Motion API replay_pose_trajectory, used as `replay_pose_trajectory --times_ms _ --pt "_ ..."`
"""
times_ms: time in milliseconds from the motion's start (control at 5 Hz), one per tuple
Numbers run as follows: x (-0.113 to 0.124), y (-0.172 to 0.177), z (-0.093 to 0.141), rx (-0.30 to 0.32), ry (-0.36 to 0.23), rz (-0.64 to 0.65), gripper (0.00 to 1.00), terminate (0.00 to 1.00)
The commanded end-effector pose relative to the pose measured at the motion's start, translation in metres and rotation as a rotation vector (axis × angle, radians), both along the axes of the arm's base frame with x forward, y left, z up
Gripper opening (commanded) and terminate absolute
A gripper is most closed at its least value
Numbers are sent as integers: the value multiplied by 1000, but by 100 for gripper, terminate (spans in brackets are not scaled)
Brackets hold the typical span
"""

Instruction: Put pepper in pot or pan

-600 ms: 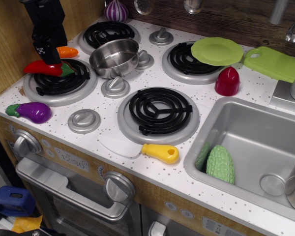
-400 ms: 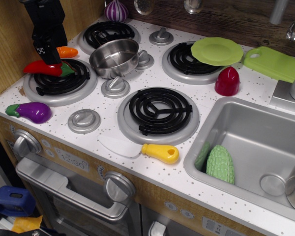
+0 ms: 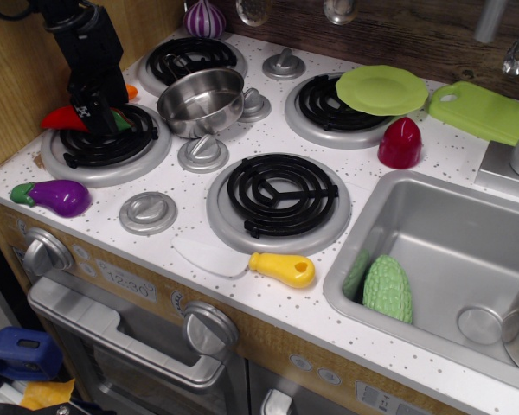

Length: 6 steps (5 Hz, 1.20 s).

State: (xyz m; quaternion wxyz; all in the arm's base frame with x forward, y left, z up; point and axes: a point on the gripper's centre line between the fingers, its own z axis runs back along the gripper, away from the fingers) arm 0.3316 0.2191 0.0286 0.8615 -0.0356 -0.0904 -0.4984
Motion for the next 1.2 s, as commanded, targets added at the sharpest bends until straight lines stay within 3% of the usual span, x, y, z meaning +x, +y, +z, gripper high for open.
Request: replay_pose_trajectory --times_ms 0,200,400,600,1000 --pt "-1 7 7 10 -29 14 100 0" --pt "-3 4 2 8 -36 29 0 0" --pt "-3 1 7 36 -51 43 0 0" --pt "13 -9 35 85 -88 56 0 0" --pt "60 -34 56 126 -220 31 0 0"
